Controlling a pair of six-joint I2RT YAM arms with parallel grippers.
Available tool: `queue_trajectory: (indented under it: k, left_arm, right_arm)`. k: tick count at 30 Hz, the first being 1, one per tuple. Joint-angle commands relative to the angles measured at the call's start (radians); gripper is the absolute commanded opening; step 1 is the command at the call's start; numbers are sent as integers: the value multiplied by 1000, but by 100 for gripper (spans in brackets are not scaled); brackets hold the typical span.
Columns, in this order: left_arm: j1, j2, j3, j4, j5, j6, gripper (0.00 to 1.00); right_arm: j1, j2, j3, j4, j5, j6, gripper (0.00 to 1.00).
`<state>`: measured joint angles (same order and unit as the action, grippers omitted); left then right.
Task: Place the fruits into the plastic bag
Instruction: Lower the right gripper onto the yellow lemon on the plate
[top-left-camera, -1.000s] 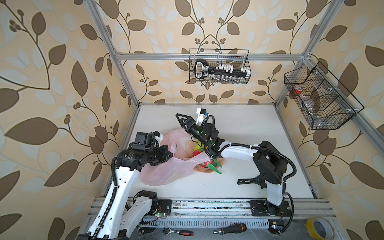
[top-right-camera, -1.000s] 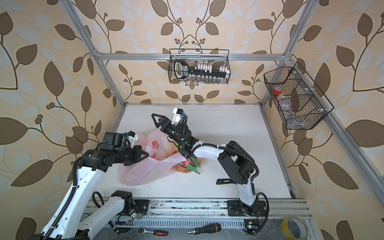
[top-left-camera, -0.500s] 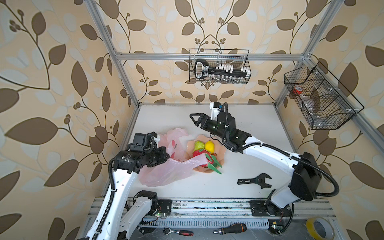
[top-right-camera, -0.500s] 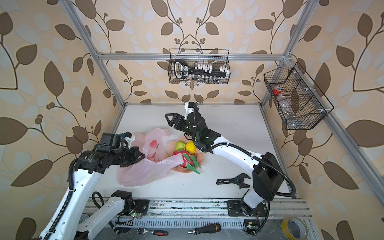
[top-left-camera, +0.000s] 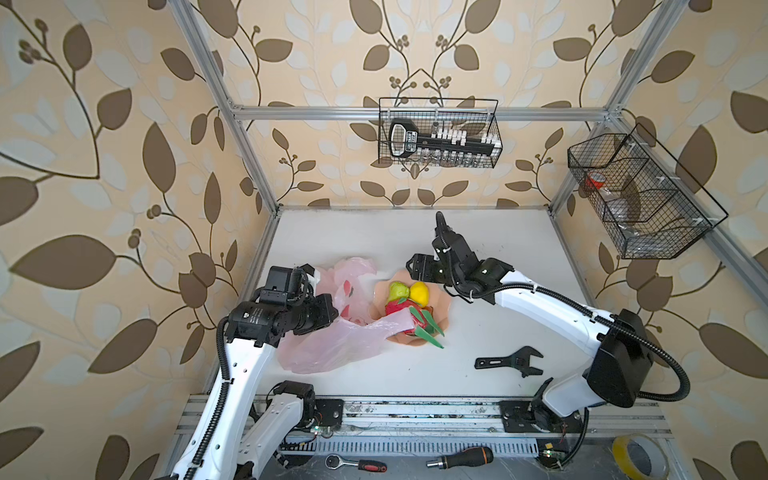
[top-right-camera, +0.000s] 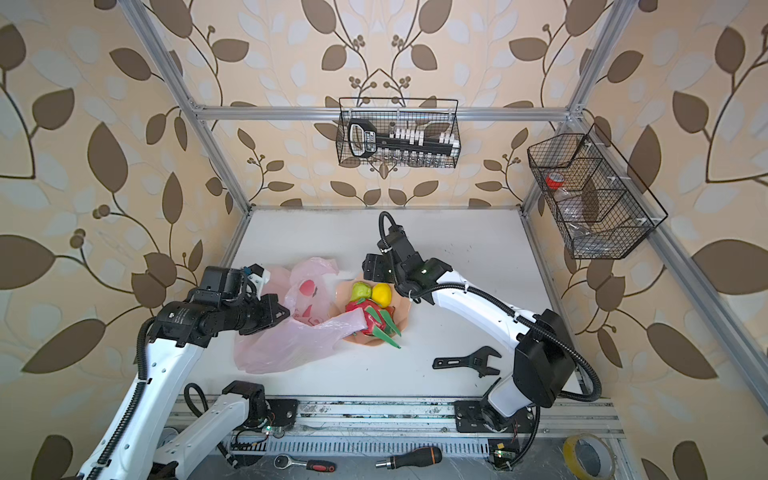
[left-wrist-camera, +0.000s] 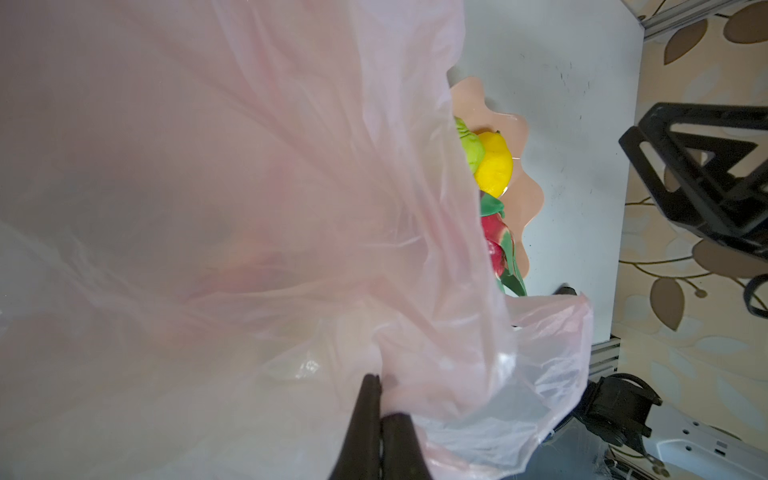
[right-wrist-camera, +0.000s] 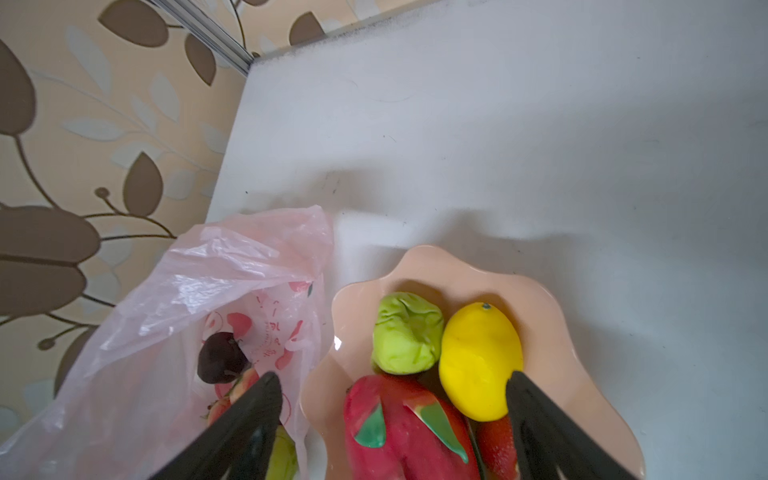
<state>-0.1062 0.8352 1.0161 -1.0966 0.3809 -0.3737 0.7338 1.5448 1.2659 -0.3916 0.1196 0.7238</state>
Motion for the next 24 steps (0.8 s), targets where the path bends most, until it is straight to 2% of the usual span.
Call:
queue_trajectory:
  k: [1,16,24]
  left_arm:
    - [-12,-4,33,-14,-14,18,0]
    - [-10,-5,47,-17,-4,19,0]
    - [-10,-4,54,-20,5,17,0]
  right_arm:
    - [10,20,22,-87,53,-48,85]
    - [58,204,109,-192,150,-124,84]
    - [61,285,136,-195,195,-123,81]
